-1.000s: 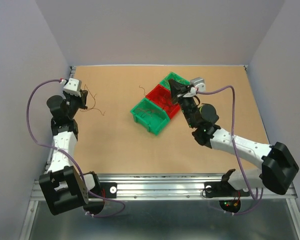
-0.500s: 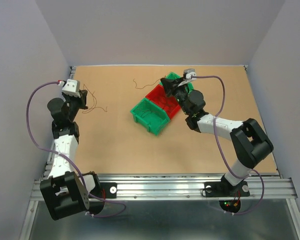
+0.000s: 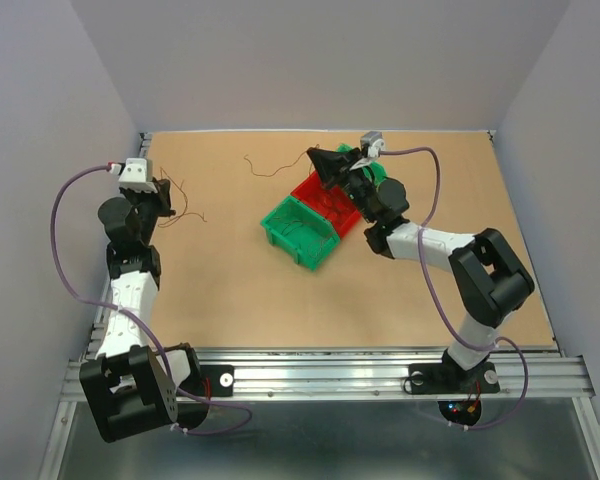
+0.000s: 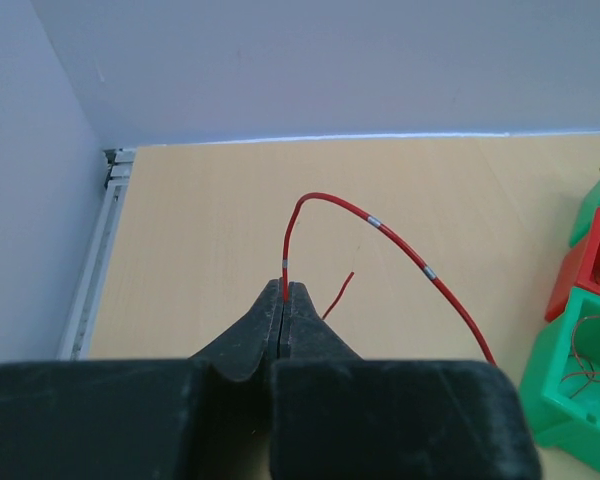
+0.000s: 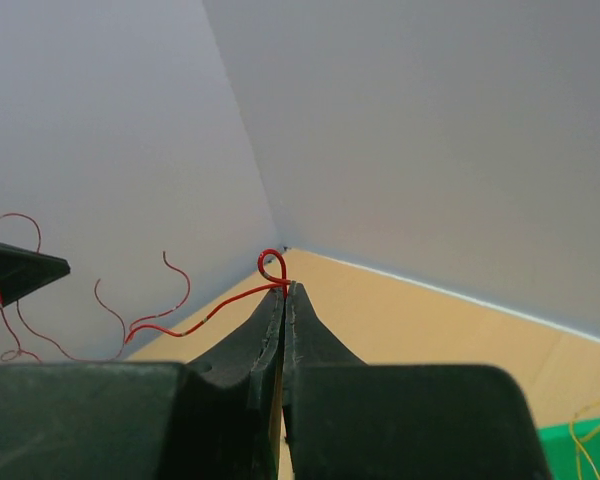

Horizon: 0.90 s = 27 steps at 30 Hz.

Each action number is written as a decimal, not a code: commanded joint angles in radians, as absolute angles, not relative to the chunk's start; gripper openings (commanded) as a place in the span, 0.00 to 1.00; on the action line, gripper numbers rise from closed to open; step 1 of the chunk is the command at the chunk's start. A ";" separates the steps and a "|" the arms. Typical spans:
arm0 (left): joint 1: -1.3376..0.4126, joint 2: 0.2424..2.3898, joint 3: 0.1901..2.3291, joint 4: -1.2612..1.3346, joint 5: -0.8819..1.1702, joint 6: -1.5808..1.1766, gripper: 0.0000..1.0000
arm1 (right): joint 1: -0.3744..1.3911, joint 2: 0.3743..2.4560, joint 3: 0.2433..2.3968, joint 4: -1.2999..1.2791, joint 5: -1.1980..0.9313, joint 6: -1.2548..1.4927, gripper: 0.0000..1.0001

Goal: Untangle the cables

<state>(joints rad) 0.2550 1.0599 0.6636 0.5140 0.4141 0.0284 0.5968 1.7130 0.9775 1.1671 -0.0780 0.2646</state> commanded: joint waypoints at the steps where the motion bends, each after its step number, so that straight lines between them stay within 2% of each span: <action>1: 0.252 1.005 0.638 0.606 0.384 0.003 0.00 | 0.595 1.761 1.112 1.282 -0.127 0.239 0.01; 6: 0.241 0.999 0.632 0.617 0.390 0.005 0.00 | 0.595 1.821 1.207 1.295 -0.082 0.265 0.01; 12: 0.241 1.005 0.638 0.618 0.385 0.005 0.00 | 0.597 1.877 1.217 1.351 -0.032 0.299 0.01; 17: 0.239 1.006 0.635 0.618 0.446 0.018 0.00 | 0.600 1.898 1.050 1.500 0.050 0.298 0.00; 22: 0.239 1.029 0.647 0.606 0.453 0.020 0.00 | 0.618 1.925 0.833 1.791 0.061 0.298 0.01; 27: 0.238 1.040 0.655 0.595 0.466 0.018 0.00 | 0.707 1.965 0.733 1.816 0.130 0.144 0.01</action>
<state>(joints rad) 0.2420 1.0412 0.6346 0.5495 0.4385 0.0113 0.6369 1.9575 0.7818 1.2797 0.0685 0.2516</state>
